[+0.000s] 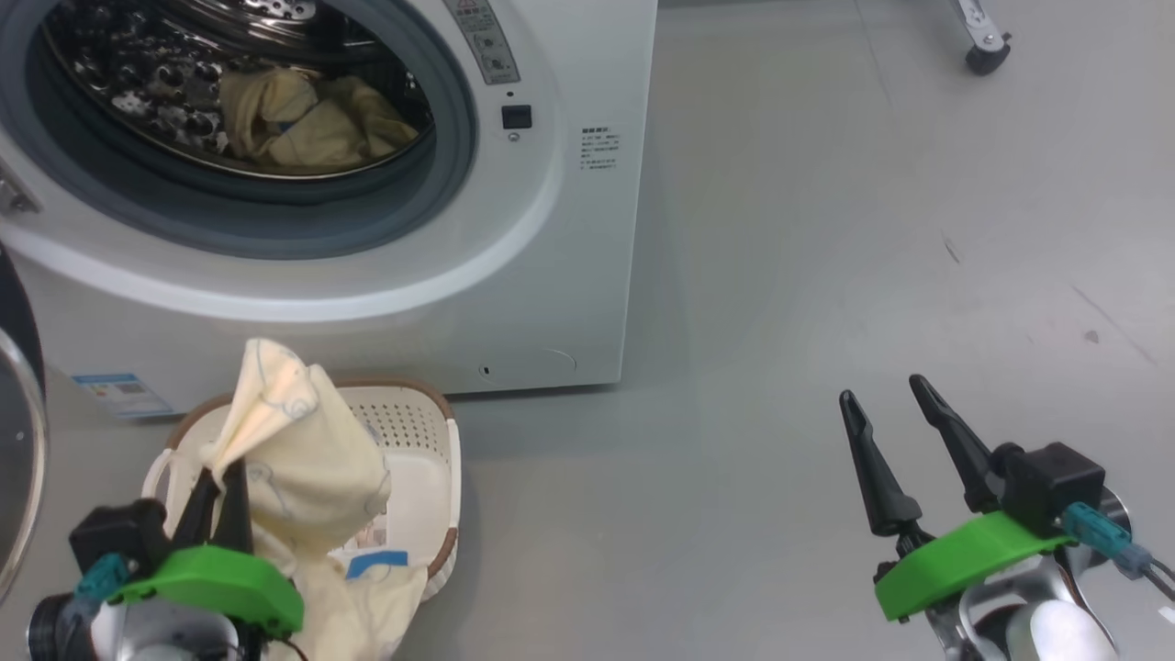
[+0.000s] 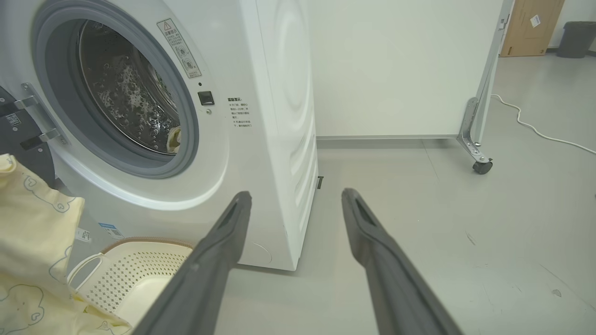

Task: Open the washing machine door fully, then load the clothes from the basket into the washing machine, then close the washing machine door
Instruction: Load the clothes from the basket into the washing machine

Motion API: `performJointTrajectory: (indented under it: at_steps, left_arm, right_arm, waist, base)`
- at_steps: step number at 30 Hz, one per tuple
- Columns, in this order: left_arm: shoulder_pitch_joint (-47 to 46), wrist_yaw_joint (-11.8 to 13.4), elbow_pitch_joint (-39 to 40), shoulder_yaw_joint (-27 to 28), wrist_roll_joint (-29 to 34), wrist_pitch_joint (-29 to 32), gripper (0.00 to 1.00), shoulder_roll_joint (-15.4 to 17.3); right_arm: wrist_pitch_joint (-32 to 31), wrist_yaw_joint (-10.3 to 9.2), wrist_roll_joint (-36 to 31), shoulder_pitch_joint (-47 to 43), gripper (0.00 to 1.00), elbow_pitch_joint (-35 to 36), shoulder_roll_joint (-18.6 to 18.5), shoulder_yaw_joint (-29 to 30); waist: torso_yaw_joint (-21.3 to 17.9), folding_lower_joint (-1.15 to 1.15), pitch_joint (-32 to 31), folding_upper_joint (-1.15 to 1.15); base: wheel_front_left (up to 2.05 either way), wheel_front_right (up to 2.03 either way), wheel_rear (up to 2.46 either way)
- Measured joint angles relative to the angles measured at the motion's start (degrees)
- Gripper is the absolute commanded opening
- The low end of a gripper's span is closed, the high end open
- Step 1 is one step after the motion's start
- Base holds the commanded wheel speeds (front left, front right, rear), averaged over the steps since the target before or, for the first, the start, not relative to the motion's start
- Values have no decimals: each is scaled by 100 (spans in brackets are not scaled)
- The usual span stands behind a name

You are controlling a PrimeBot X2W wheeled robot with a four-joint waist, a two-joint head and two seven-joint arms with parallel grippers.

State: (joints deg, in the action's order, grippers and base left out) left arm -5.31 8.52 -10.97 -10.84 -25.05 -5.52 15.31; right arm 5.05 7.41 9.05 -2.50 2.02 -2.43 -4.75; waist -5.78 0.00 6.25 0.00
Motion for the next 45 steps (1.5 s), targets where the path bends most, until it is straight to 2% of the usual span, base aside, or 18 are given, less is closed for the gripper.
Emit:
performJointTrajectory:
  at_steps: [9, 16, 24, 33, 40, 45]
  left_arm:
    - [-972, -199, -532, 120, -253, 457, 0, 137]
    - [-2024, -402, -1124, 243, -477, 996, 0, 411]
    - [-3436, -645, -1788, 407, -650, 1872, 0, 994]
    - [-4599, -715, -1975, 437, -691, 2571, 0, 1488]
    - [-5370, -749, -1965, 476, -612, 2827, 0, 1926]
    - [-5842, -748, -1882, 468, -417, 2742, 0, 2150]
  right_arm:
    - [211, 0, 105, 386, 100, -42, -1, -201]
    - [468, 0, 261, 836, 100, -192, -1, -374]
    - [760, 0, 478, 1333, 100, -453, -2, -577]
    - [918, 0, 668, 1801, 100, -608, -2, -798]
    - [940, 0, 843, 2061, 100, -619, -2, -891]
    - [940, 0, 956, 2094, 100, -552, -2, -929]
  waist:
    - [-258, 0, 522, 0]
    - [-528, 0, 1097, 0]
    - [-879, 0, 1874, 0]
    - [-1170, 1, 2581, 0]
    - [-1403, 1, 3049, 0]
    - [-1558, 1, 3320, 0]
  base:
    - [0, 0, 0]
    - [0, 0, 0]
    - [0, 0, 0]
    - [0, 0, 0]
    - [0, 0, 0]
    - [0, 0, 0]
